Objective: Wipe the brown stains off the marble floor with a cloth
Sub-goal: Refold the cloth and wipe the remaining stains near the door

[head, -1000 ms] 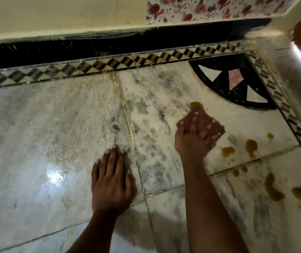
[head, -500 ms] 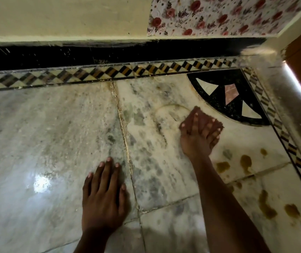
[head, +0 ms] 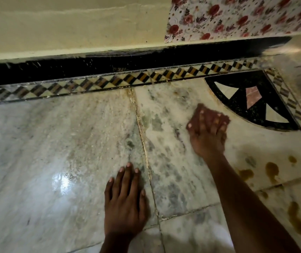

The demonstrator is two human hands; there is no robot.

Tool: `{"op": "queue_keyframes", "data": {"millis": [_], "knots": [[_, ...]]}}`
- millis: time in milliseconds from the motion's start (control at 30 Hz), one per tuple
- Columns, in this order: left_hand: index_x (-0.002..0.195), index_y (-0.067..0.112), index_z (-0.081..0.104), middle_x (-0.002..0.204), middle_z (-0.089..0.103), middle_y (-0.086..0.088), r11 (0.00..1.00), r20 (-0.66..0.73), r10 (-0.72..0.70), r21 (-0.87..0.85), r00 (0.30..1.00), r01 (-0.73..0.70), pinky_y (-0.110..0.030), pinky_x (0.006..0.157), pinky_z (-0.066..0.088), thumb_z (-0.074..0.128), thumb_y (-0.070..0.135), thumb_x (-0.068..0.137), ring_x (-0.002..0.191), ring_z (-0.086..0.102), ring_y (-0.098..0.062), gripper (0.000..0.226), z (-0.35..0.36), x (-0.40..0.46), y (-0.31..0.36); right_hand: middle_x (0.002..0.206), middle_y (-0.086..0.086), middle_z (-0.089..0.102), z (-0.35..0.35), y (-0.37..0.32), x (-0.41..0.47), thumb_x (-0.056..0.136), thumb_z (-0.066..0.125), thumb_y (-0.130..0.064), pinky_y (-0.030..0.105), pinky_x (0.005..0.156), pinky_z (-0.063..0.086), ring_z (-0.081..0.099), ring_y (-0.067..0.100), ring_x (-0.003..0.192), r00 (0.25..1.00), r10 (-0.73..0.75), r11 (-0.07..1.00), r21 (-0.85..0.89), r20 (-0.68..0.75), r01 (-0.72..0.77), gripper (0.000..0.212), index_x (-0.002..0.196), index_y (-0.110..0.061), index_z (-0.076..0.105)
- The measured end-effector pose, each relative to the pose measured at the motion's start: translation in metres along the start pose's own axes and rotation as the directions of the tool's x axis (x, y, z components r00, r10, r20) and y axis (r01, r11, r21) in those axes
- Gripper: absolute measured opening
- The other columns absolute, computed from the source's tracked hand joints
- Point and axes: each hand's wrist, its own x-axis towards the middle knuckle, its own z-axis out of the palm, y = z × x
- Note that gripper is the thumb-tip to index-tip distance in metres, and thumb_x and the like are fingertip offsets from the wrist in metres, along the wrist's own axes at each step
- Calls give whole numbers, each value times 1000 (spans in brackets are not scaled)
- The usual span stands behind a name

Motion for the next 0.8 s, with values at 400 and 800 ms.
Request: {"op": "queue_keyframes", "data": {"millis": [400, 800], "knots": [[157, 16, 54, 171, 40, -6, 1000, -99, 10, -7, 995, -11, -55, 123, 38, 46, 41, 100, 157, 42, -28, 62, 4, 0, 0, 175, -1, -26, 36, -82, -52, 98, 8, -74, 58, 130, 1, -20, 40, 161, 854, -506, 850, -96, 120, 517, 70, 161, -55, -13], [163, 19, 45, 175, 31, -3, 1000, -15, -9, -10, 1000, 8, -52, 127, 32, 55, 37, 99, 162, 32, -23, 66, 6, -3, -5, 173, 6, -31, 15, -119, 25, 107, 20, -66, 65, 128, -6, -27, 49, 156, 930, -345, 937, -11, 125, 349, 66, 161, -53, -15]]}}
